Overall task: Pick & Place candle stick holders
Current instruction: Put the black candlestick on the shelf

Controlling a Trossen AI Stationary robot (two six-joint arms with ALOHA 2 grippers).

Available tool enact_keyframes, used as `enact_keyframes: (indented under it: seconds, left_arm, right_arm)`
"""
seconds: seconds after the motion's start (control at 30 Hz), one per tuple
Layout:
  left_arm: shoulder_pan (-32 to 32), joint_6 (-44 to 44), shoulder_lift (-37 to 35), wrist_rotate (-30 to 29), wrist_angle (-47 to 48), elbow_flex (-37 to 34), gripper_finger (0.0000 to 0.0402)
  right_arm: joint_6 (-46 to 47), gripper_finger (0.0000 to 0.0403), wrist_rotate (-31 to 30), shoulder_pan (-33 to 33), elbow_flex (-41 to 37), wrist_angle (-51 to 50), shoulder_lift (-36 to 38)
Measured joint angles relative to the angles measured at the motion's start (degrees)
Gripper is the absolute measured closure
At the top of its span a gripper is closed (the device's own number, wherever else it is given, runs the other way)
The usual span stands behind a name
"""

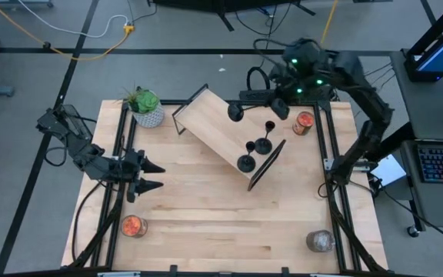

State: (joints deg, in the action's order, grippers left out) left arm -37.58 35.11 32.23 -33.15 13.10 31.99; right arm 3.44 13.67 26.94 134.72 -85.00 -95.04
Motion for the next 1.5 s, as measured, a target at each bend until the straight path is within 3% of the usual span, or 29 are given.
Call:
enact_keyframes:
  seconds: [0.8, 1.03, 1.5]
  left_arm:
    - [0.0, -0.9, 0.0, 0.0, -0.1, 0.0, 0.0119]
    - [0.0, -0.9, 0.0, 0.0, -0.1, 0.0, 0.0119]
    - [0.0, -1.8, 0.1, 0.0, -0.1, 0.0, 0.0119]
  right_arm:
    - [-6.0, 0.0391, -0.5, -2.7, 0.0, -3.2, -8.8]
    - [-6.3, 0.0391, -3.3, -2.7, 0.0, -5.2, -8.9]
    - [-5.7, 0.0391, -1.1, -5.3, 0.0, -5.0, -8.5]
